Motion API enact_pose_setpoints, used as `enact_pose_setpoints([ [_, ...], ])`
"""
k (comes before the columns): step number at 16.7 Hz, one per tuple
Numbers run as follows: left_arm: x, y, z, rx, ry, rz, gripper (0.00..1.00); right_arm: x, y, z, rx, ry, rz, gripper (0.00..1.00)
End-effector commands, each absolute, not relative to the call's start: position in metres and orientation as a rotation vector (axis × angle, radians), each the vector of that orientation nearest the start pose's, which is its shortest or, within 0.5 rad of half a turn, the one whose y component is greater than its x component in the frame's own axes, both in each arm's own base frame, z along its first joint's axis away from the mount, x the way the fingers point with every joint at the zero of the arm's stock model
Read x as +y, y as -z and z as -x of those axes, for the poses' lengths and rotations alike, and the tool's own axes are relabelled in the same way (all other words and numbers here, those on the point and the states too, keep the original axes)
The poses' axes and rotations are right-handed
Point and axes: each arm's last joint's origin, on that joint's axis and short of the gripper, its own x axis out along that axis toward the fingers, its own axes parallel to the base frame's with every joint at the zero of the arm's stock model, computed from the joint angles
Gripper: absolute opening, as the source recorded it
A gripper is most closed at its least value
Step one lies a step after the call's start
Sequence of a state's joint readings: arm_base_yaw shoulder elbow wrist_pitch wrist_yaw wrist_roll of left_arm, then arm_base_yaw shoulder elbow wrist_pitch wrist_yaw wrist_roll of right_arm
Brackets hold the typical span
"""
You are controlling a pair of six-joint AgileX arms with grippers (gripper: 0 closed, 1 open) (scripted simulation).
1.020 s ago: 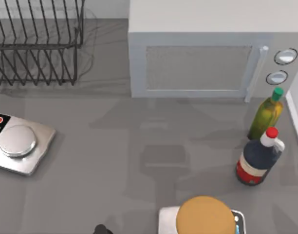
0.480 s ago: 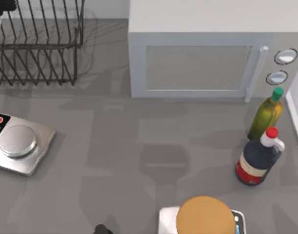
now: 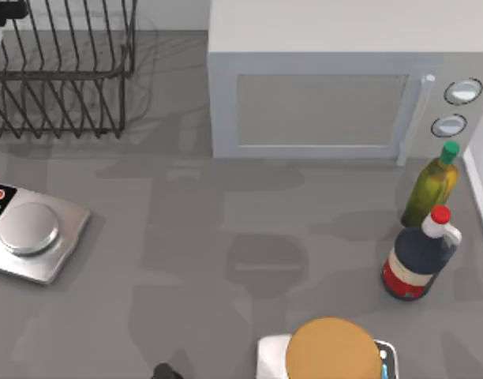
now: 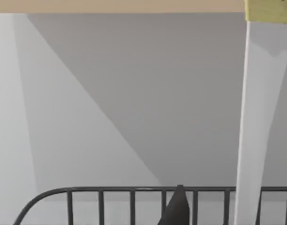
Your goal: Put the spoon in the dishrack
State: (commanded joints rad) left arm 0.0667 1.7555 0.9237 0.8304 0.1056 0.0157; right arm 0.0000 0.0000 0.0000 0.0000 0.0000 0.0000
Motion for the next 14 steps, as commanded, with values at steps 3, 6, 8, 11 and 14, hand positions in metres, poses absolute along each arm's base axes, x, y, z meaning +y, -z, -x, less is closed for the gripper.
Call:
enact_pose_setpoints([
  [3, 0.0252, -0.218, -0.3813, 0.0, 0.02, 0.0, 0.6, -0.0012, -0.16, -0.1057, 0.0, 0.0, 0.0, 1.0],
  [6, 0.0252, -0.218, -0.3813, 0.0, 0.02, 0.0, 0.83, -0.0012, -0.16, -0.1057, 0.0, 0.0, 0.0, 1.0],
  [8, 0.0252, -0.218, -0.3813, 0.0, 0.02, 0.0, 0.98, -0.0012, -0.16, -0.1057, 0.0, 0.0, 0.0, 1.0],
  [11, 0.0252, -0.218, -0.3813, 0.0, 0.02, 0.0, 1.0, -0.0012, -0.16, -0.1057, 0.0, 0.0, 0.0, 1.0],
  [14, 0.0252, -0.218, -0.3813, 0.0, 0.02, 0.0, 1.0, -0.0012, -0.16, -0.1057, 0.0, 0.0, 0.0, 1.0],
])
